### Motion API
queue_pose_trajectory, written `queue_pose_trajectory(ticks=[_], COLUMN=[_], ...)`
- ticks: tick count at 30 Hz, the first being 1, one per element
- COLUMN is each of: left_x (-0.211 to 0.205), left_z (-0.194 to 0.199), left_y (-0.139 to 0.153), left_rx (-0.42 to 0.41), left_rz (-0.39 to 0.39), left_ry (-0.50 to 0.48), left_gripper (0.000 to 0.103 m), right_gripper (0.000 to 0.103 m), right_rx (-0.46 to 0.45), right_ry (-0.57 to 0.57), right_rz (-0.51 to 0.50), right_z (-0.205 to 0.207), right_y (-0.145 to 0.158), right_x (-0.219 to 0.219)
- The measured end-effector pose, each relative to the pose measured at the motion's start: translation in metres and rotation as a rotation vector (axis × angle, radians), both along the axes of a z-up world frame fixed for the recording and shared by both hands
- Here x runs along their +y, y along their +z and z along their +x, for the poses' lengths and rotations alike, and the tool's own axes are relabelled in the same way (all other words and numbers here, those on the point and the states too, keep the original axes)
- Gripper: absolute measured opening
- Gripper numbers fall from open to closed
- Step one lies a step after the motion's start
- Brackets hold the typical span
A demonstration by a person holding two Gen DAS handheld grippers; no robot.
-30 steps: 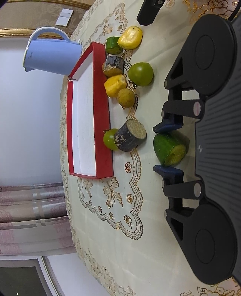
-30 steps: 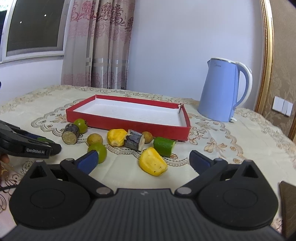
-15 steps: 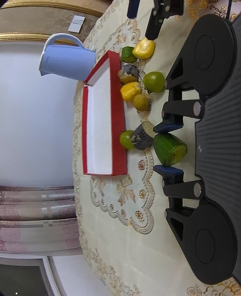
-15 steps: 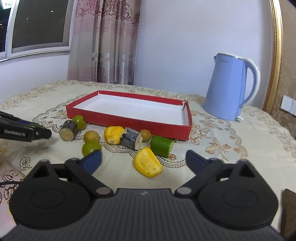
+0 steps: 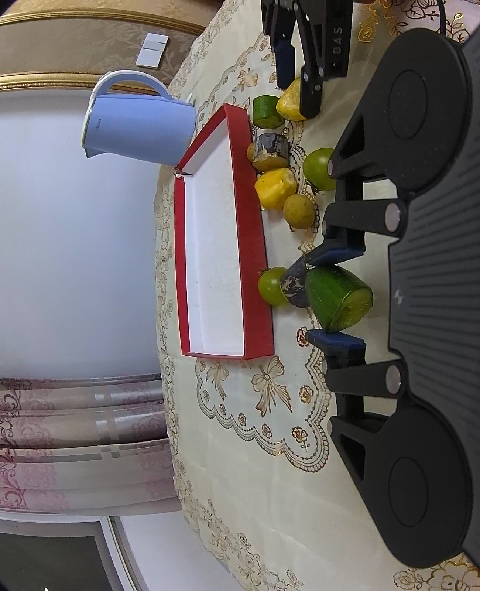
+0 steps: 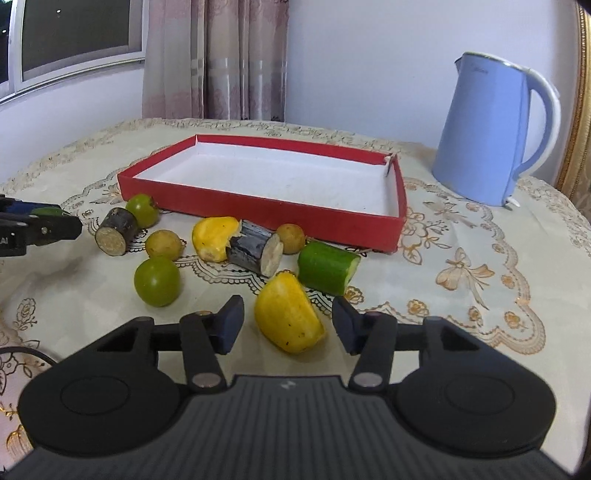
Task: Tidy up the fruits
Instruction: 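Close the right gripper on the yellow papaya chunk while the left gripper holds the cucumber chunk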
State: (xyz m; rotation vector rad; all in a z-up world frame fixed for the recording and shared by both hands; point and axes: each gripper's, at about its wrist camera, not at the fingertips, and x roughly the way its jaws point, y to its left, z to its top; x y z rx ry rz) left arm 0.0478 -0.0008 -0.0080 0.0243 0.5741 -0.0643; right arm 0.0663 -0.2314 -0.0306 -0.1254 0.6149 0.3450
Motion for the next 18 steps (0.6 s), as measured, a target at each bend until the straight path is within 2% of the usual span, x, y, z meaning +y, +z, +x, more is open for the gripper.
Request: queue_pose_trajectory(ticks=[2,8,10,12,14,18], left_x=[-0.0006,0.0001,0.0012,0.0021,0.0024,0.0018], left_z=[0.0011,0.0055,0.0072,0.0089,0.0098,0.0097], left_y=[-0.0002,-0.0006,-0.0009,-0.0009,0.0,0.0021], left_rx=[0.002,0.004,0.006,0.009,0.008,0.002], left_rz=[0.002,0.01,0.011,0.012,0.015,0.019], left_ry=[0.0,0.01,0.017,0.024,0.029,0.034], left_gripper=[0.037,0.037,0.037,0.037,0.037,0.037], right_gripper=[0.038,0.036,0.032,0.023,0.02,0.02], right_rx=[0.009,-0.002,-0.006,-0.018,-0.018,-0.012], right_ry=[-0.002,0.003,0.01,0.01,0.01,0.008], right_rz=[-0.011,-0.02,-0.019,-0.006,0.004,0.012], right_z=[0.0035,0.001,-0.0011,-0.0043,-0.0048,-0.004], right_y=[-0.0014,-0.0022,-0.0008,0.0036,0.0057,0.0052], right_x=[0.0017,0.0016,0.0018,0.0001,-0.0023,-0.0041])
